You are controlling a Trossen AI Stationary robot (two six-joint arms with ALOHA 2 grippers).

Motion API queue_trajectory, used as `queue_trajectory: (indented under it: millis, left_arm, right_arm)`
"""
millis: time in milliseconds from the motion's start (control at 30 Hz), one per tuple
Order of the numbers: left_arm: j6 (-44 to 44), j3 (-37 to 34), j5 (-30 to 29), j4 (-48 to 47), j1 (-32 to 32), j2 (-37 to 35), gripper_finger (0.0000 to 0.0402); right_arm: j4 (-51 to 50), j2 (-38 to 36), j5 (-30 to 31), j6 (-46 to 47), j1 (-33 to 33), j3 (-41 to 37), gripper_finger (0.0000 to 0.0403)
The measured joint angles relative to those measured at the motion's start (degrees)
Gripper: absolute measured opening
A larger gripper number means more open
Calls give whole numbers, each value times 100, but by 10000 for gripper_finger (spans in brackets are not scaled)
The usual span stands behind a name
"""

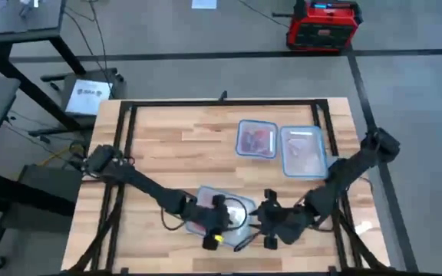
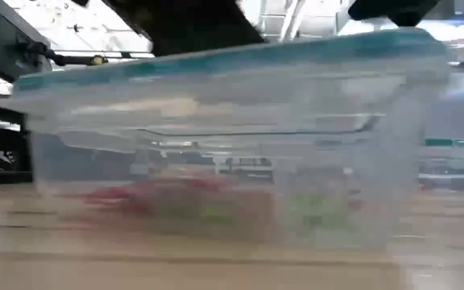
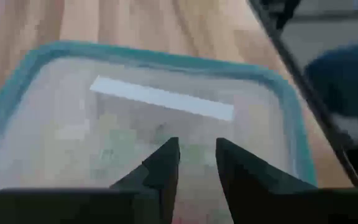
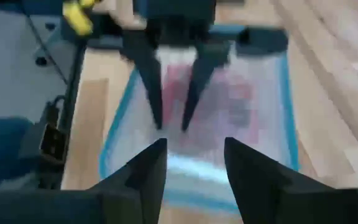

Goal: Sort candy

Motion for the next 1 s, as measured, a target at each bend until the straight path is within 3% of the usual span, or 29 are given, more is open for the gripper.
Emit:
queue_trajectory:
  millis: [100, 233, 367, 667, 867, 1000]
  left_arm:
    - [-297, 5, -139, -361, 100, 18, 95]
    - [-878, 7, -950, -1151, 235, -37, 95]
    - [-1203, 17, -1399, -1625, 304, -70, 95]
    - [-603, -75, -1569, -3205, 704, -718, 95]
    - [278, -138, -1207, -3264, 837, -1784, 95]
    - [443, -87, -1229, -3069, 831, -2733, 94]
  right_arm:
    - [-97, -2, 178, 268, 115, 2, 136]
    - [-381, -2, 373, 616, 230, 2, 133]
    - [-734, -3, 539, 914, 294, 2, 132]
    - [-1012, -24, 667, 971, 334, 2, 132]
    - [-576, -259, 559, -255, -203, 13, 132]
    - [-63, -313, -633, -1637, -1060, 13, 132]
